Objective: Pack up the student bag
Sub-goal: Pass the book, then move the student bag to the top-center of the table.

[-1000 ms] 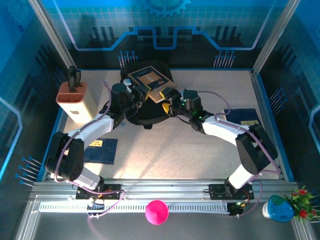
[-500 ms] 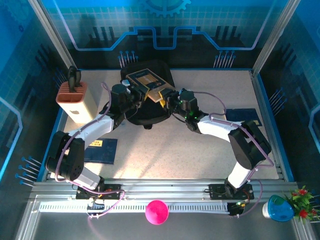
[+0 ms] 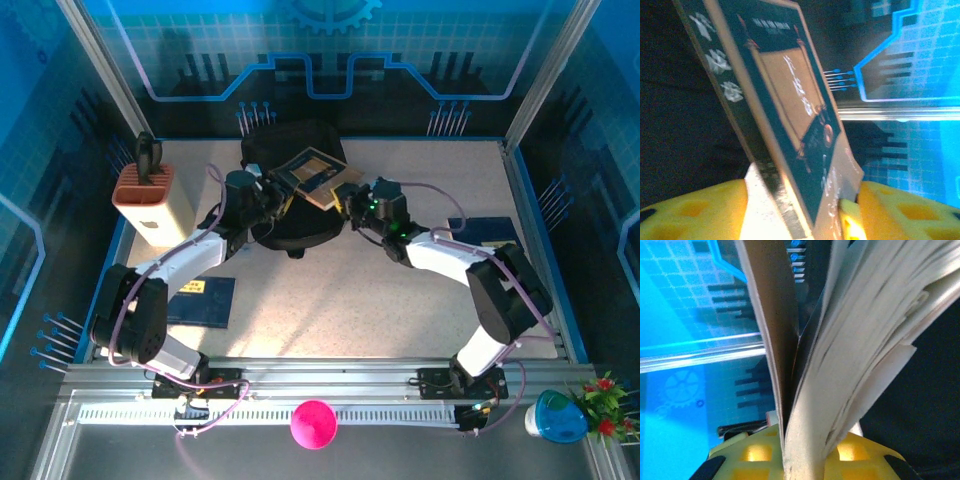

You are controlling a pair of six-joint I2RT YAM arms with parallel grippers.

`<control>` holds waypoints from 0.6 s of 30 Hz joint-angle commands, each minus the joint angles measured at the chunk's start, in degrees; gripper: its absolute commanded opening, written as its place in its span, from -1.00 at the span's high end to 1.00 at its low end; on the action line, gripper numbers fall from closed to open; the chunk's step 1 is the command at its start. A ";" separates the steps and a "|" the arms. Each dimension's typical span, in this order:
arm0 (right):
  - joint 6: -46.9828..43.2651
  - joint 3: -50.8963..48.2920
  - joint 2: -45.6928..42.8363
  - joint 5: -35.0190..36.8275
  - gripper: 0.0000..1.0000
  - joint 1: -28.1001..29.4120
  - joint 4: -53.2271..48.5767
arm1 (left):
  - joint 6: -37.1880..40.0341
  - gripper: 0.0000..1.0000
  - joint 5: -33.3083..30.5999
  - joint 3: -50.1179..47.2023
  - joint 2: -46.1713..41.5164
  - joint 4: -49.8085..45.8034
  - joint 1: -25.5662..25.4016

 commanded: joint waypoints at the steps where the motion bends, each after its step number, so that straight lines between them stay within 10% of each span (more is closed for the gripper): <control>1: -7.70 -1.34 -5.59 -1.11 0.80 -3.63 0.29 | 13.09 -0.41 -0.83 3.72 0.54 -10.24 0.40; 18: -34.96 -2.94 -22.87 -2.51 0.78 -17.58 -26.85 | 34.71 -0.50 0.30 14.17 16.13 -28.67 -4.70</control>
